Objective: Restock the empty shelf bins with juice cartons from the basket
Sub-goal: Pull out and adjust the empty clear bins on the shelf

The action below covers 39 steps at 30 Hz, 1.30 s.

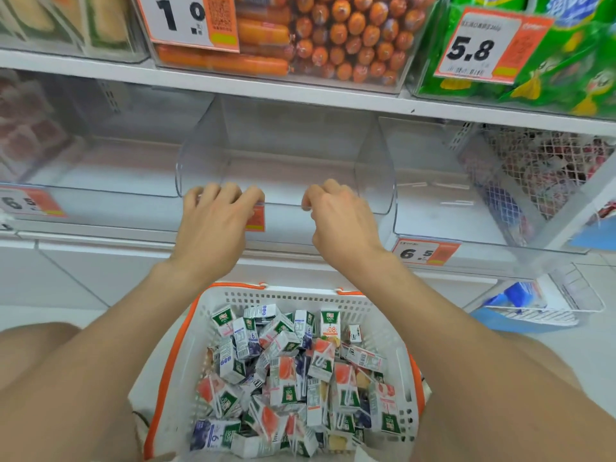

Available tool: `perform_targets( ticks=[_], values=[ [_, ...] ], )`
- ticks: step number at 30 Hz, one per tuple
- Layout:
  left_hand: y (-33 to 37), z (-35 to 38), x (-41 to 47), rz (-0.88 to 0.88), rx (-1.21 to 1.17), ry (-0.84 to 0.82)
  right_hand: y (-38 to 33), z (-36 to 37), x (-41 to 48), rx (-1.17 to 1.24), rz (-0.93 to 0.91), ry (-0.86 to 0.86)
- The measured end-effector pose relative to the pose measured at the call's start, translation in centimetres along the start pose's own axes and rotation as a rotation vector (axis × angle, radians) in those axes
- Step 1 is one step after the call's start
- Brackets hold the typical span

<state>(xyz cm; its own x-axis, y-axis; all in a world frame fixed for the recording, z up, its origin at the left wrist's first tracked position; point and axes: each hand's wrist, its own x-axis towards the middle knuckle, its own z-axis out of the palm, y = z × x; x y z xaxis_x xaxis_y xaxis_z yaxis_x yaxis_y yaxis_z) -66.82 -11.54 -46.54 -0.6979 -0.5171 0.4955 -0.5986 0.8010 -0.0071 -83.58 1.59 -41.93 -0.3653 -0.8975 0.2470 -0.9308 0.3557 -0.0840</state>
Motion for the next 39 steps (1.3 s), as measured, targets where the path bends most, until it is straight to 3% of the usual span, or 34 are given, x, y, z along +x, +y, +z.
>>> perform_targets(
  ticks=[8,16,21,24,28,32,35,39],
  values=[
    [0.4,0.3,-2.2,0.052,-0.041,0.022,-1.4,0.2,-1.7,-0.097,0.1,-0.024],
    [-0.3,-0.4,-3.2,0.082,-0.124,0.014,-2.0,0.7,-2.6,-0.056,0.08,-0.028],
    [-2.2,-3.8,-3.7,0.119,-0.211,0.217,-3.4,0.9,-3.3,-0.009,0.039,0.087],
    [-5.1,-5.5,-3.4,-0.038,-0.238,0.283,-6.4,0.6,-3.4,0.099,-0.13,0.175],
    [-10.7,-5.4,-2.9,-0.328,-0.193,0.141,-12.5,0.8,-1.9,0.182,-0.351,0.281],
    [-15.7,-4.4,-3.2,-0.452,-0.072,-0.145,-19.0,2.4,2.6,0.09,-0.454,0.321],
    [-18.2,-4.0,-3.4,-0.456,0.029,-0.247,-22.8,3.2,5.9,-0.097,-0.475,0.234],
    [-20.0,-3.9,-3.3,-0.454,0.055,-0.288,-24.8,4.5,8.2,-0.222,-0.384,-0.011]
  ],
)
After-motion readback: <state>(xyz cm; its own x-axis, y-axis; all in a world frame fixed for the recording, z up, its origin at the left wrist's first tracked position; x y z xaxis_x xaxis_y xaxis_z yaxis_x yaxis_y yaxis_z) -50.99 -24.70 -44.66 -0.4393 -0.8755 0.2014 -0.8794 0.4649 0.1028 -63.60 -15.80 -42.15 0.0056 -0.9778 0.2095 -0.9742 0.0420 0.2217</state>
